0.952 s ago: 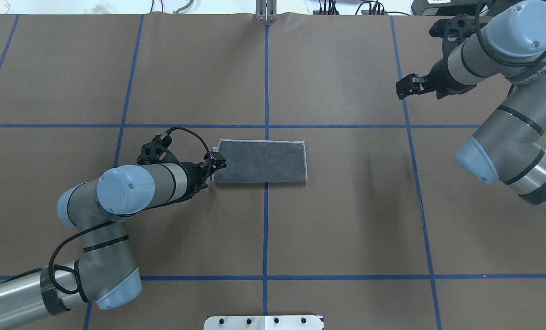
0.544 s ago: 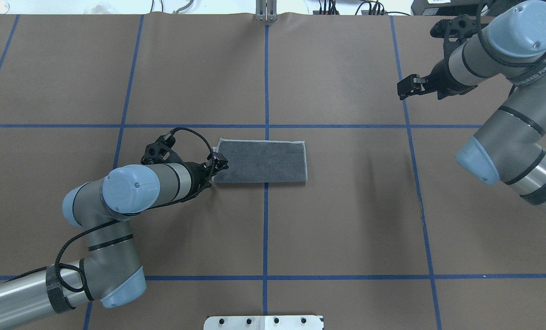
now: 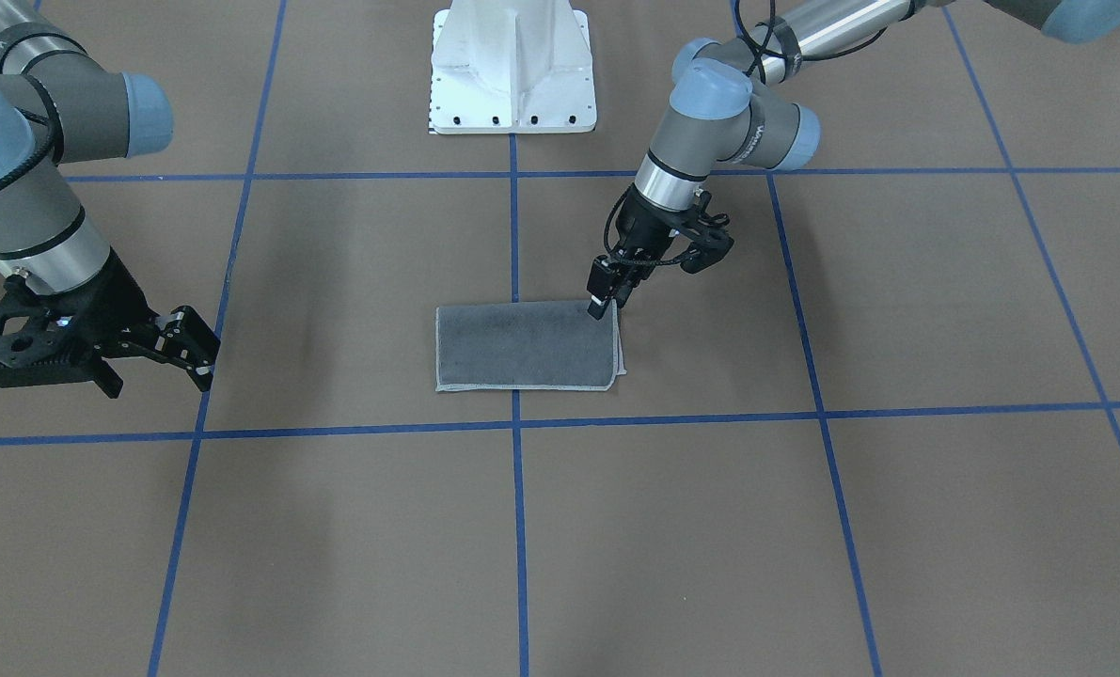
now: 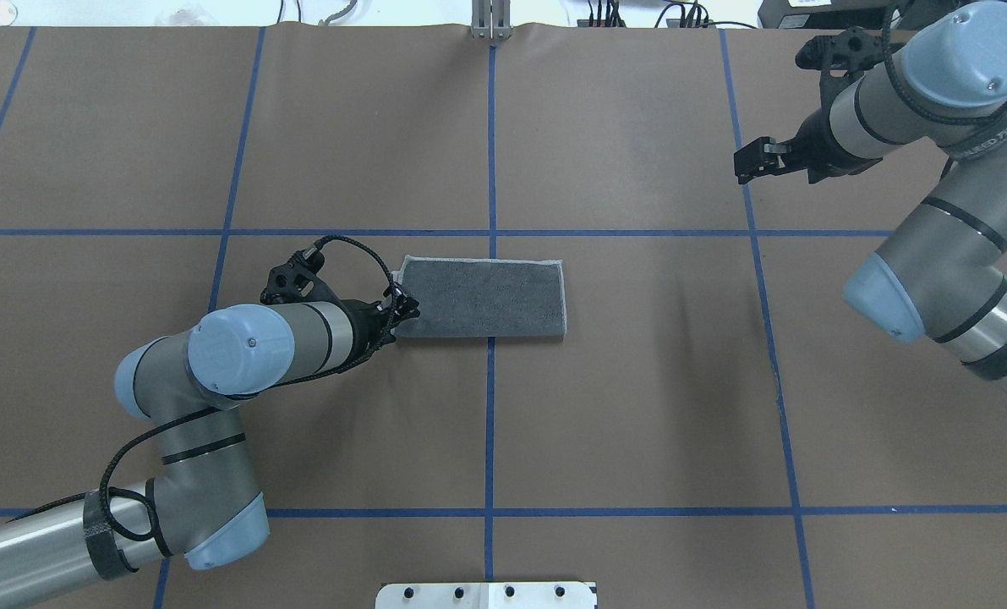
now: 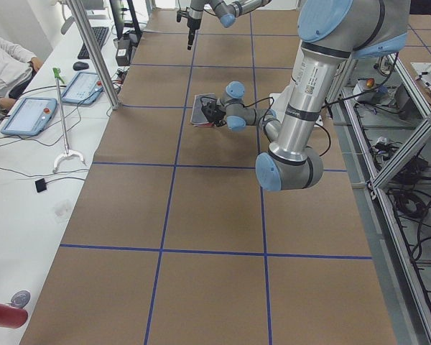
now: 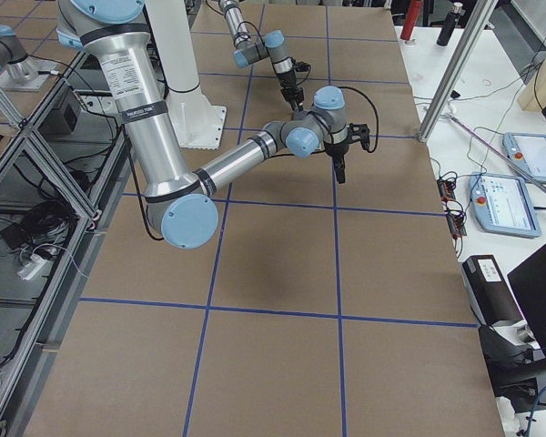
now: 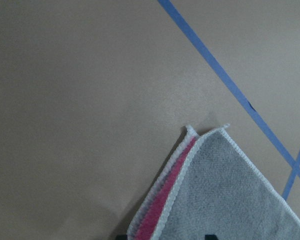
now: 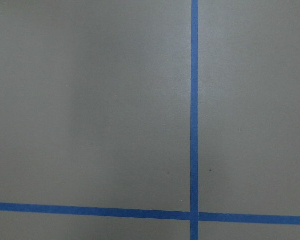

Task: Fold towel twice with both arms
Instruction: 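Grasp the folded strip's end with the left gripper while the right arm withdraws, then fold the strip end with the left gripper over onto its other half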

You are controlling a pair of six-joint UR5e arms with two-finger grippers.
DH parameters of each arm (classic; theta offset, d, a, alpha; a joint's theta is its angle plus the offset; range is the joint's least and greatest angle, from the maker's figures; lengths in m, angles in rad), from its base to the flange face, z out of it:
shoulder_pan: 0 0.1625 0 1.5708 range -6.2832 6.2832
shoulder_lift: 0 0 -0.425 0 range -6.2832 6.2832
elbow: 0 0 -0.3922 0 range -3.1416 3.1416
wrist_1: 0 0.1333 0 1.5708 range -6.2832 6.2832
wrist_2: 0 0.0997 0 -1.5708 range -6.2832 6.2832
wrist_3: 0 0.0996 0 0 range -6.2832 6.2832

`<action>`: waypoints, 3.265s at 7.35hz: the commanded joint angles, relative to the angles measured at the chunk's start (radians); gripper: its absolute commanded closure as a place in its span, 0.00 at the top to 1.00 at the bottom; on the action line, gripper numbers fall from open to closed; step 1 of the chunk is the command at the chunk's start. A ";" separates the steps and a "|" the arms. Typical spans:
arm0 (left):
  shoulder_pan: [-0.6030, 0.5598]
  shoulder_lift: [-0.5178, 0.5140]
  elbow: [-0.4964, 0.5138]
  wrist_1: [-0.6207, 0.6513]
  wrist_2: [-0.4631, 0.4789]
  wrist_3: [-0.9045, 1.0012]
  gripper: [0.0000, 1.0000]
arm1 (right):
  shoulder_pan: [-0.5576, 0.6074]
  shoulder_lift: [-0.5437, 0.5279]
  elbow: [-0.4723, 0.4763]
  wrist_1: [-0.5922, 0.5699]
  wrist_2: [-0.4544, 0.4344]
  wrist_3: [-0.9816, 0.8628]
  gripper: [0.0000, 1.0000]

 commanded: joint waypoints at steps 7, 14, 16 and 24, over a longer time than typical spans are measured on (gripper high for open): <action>-0.001 0.052 -0.079 0.006 -0.005 0.020 0.00 | 0.000 -0.001 0.001 0.002 0.001 0.000 1.00; 0.017 -0.029 -0.109 0.135 0.012 0.152 0.00 | -0.002 0.001 -0.001 0.005 0.001 0.000 1.00; 0.017 -0.163 -0.008 0.135 0.012 0.195 0.00 | 0.000 0.001 -0.001 0.005 0.000 0.002 1.00; 0.013 -0.365 0.149 0.137 0.010 0.231 0.00 | 0.000 0.001 -0.001 0.008 0.000 0.005 1.00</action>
